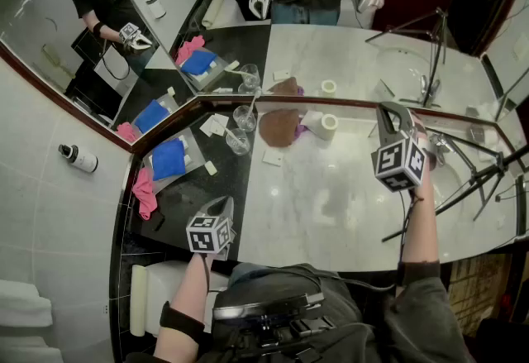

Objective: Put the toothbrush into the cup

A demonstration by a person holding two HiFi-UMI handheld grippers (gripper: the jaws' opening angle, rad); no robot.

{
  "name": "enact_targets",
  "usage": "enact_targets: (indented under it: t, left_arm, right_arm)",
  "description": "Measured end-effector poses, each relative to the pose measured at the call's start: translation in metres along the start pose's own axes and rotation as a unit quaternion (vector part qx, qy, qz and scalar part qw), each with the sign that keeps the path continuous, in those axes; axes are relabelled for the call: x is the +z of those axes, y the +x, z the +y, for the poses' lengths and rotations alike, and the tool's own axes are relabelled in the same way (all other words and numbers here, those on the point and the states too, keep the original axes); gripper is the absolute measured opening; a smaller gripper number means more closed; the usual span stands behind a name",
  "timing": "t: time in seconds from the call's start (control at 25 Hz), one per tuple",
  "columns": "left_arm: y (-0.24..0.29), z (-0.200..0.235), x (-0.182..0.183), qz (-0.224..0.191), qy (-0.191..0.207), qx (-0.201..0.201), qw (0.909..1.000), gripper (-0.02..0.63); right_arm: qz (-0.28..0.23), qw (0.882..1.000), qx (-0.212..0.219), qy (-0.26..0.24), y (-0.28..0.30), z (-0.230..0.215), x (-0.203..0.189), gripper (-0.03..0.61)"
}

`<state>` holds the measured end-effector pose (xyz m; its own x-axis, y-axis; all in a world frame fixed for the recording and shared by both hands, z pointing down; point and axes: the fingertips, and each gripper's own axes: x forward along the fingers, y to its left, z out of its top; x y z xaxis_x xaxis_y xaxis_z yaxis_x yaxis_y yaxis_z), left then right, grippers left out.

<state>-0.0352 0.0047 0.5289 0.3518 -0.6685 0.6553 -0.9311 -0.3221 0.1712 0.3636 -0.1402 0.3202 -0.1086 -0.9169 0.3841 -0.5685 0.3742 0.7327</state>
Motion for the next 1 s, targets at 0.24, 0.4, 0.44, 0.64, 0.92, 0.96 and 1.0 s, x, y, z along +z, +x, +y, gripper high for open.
enact_targets:
  t: [0.24, 0.4, 0.44, 0.64, 0.92, 0.96, 1.0]
  left_arm:
    - [-0.014, 0.026, 0.025, -0.041, 0.000, 0.016, 0.9990, 0.002]
    - [-0.021, 0.041, 0.043, -0.064, 0.005, 0.019, 0.9978, 0.002]
    - [-0.022, 0.046, 0.048, -0.068, 0.008, 0.019, 0.9975, 0.002]
    - [-0.027, 0.068, 0.069, -0.090, 0.025, 0.017, 0.9955, 0.002]
    - [-0.027, 0.100, 0.089, -0.110, 0.032, 0.007, 0.9934, 0.002]
    - [-0.027, 0.105, 0.091, -0.113, 0.032, 0.006, 0.9931, 0.002]
    - [-0.028, 0.109, 0.092, -0.116, 0.031, 0.005, 0.9927, 0.002]
  right_arm:
    - [-0.008, 0.998, 0.027, 0.060, 0.007, 0.041, 0.009, 0.020]
    - [-0.010, 0.994, 0.046, 0.103, 0.014, 0.069, 0.021, 0.020]
    - [-0.011, 0.993, 0.050, 0.109, 0.016, 0.078, 0.024, 0.020]
    - [-0.010, 0.985, 0.078, 0.155, 0.024, 0.124, 0.044, 0.020]
    - [-0.030, 0.955, 0.111, 0.275, 0.031, 0.179, 0.082, 0.020]
    - [-0.033, 0.946, 0.118, 0.299, 0.032, 0.188, 0.087, 0.020]
    - [-0.036, 0.937, 0.127, 0.324, 0.033, 0.198, 0.092, 0.020]
